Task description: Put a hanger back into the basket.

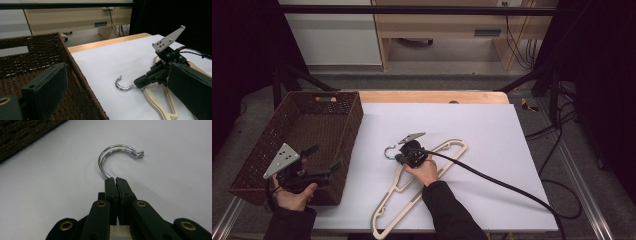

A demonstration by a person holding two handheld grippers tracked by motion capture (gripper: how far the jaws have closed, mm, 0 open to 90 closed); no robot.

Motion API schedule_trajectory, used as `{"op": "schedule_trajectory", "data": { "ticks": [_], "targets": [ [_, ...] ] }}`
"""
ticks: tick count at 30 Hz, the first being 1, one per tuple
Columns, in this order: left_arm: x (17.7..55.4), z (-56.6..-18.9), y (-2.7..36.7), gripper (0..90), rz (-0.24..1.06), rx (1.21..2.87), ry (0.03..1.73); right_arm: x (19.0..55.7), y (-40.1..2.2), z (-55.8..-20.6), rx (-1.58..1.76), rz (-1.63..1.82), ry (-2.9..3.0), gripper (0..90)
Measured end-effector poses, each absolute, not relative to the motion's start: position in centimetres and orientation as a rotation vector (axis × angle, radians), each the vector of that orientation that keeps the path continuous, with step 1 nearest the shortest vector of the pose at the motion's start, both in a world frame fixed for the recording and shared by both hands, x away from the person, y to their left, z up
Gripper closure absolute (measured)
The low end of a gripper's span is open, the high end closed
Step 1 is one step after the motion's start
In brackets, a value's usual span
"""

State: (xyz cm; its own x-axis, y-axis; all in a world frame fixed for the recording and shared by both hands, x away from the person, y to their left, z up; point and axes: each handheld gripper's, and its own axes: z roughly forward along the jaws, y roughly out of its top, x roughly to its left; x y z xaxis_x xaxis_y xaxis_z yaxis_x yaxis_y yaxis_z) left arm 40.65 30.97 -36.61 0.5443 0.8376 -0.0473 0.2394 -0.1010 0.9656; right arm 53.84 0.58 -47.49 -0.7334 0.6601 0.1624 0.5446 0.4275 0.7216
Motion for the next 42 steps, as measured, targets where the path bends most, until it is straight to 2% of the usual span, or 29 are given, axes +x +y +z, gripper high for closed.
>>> {"op": "schedule_trajectory", "data": {
  "ticks": [10, 25, 34, 42],
  "targets": [
    [40.5, -36.6, 30.0, 2.9, 0.642, 1.663, 0.905, 53.5, 0.5, -46.9, 1.09, 1.212, 2.501, 88.9],
    [40.4, -37.3, 26.1, 3.4, 0.575, 1.768, 0.862, 52.7, 0.1, -45.3, 1.022, 1.257, 2.486, 89.2],
    [41.1, -39.0, 23.1, 5.5, 0.513, 1.852, 0.871, 52.4, -0.1, -44.6, 0.991, 1.276, 2.488, 89.2],
    [42.7, -41.5, 20.4, 11.0, 0.427, 1.956, 0.889, 52.0, -0.3, -44.2, 0.98, 1.284, 2.488, 89.2]
  ]
}}
